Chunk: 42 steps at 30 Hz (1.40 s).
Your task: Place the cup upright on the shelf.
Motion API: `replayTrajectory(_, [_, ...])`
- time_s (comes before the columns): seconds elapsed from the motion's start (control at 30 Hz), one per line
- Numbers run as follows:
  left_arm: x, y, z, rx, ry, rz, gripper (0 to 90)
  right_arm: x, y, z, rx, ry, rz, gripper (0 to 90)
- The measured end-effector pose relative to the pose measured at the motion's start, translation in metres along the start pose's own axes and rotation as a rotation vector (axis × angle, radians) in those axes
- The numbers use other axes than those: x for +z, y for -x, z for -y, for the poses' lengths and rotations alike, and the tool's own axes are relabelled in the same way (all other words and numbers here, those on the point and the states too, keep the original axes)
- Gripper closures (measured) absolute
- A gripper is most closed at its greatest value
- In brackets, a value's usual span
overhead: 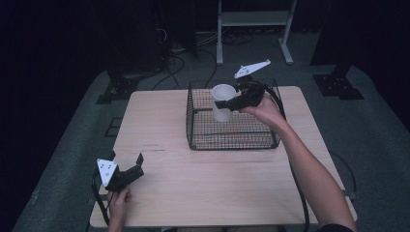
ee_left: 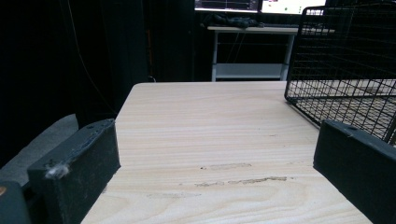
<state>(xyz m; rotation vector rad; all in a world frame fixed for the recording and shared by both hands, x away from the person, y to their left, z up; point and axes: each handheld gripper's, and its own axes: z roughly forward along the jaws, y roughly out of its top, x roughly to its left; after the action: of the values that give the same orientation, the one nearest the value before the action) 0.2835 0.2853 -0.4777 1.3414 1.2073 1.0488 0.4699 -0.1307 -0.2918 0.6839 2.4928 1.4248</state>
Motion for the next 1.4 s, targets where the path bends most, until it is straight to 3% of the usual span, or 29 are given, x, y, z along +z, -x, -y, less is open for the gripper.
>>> replayTrajectory(0.27, [0.000,0.000,0.000,0.000,0.000,-0.002,0.0,0.013,0.009,-0.007,-0.003,-0.013,-0.002,19.3])
replayTrajectory(0.57, [0.001,0.000,0.000,0.000,0.000,-0.001,0.0,0.033,0.035,0.009,0.068,-0.042,0.010,19.2])
replayTrajectory(1.4, [0.000,0.000,0.000,0.004,0.000,0.003,0.0,0.078,0.060,0.049,0.159,-0.142,0.019,19.1])
